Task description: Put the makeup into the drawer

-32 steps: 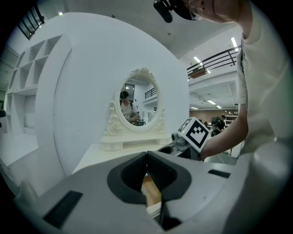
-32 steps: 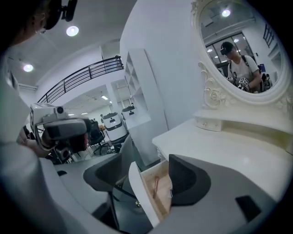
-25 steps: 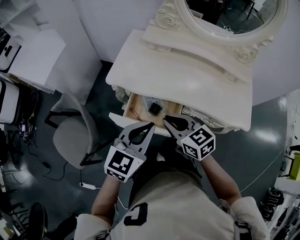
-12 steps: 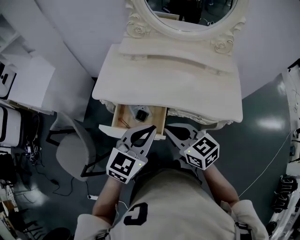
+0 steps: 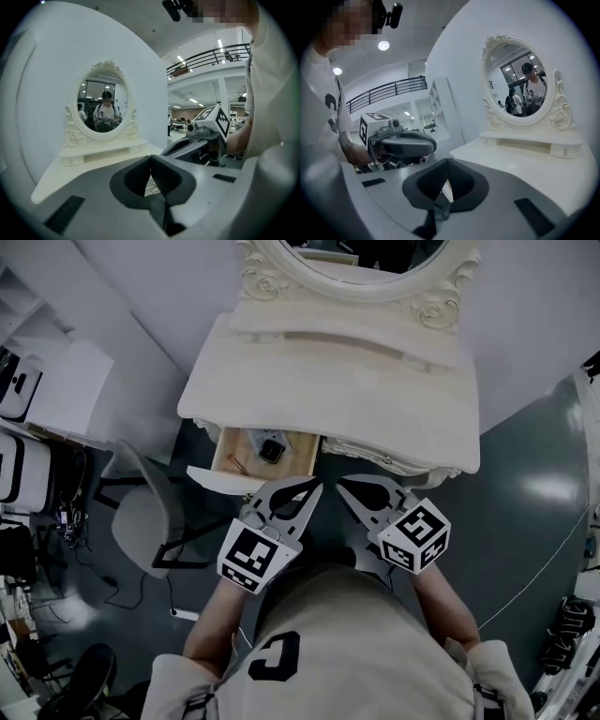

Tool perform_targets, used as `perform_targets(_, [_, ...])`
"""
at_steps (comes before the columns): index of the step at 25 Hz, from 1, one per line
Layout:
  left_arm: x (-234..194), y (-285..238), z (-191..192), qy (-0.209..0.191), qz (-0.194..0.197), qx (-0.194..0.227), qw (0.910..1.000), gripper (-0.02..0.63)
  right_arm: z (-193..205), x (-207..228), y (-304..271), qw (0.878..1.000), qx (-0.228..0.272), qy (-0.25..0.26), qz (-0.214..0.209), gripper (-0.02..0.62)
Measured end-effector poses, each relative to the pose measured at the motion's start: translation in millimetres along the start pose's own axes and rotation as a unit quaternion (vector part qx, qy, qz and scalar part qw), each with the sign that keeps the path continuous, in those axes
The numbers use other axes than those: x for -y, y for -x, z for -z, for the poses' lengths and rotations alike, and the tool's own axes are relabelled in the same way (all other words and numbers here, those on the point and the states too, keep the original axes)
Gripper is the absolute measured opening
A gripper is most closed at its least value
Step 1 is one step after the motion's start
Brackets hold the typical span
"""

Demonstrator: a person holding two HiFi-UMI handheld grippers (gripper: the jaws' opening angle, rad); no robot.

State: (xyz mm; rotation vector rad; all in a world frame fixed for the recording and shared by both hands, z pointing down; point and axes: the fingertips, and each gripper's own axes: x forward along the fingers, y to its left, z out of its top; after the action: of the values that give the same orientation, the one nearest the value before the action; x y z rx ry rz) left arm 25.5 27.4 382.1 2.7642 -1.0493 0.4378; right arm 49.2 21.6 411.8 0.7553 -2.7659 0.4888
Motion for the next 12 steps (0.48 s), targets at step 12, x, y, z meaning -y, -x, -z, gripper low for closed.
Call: perform_targets(12, [9.0,10.5,4.6,0.004,-0.026,0.001,0.9997,0.054,7.5,-14.6,5.8,0.999,-0.01,0.016,-0.028,0.028])
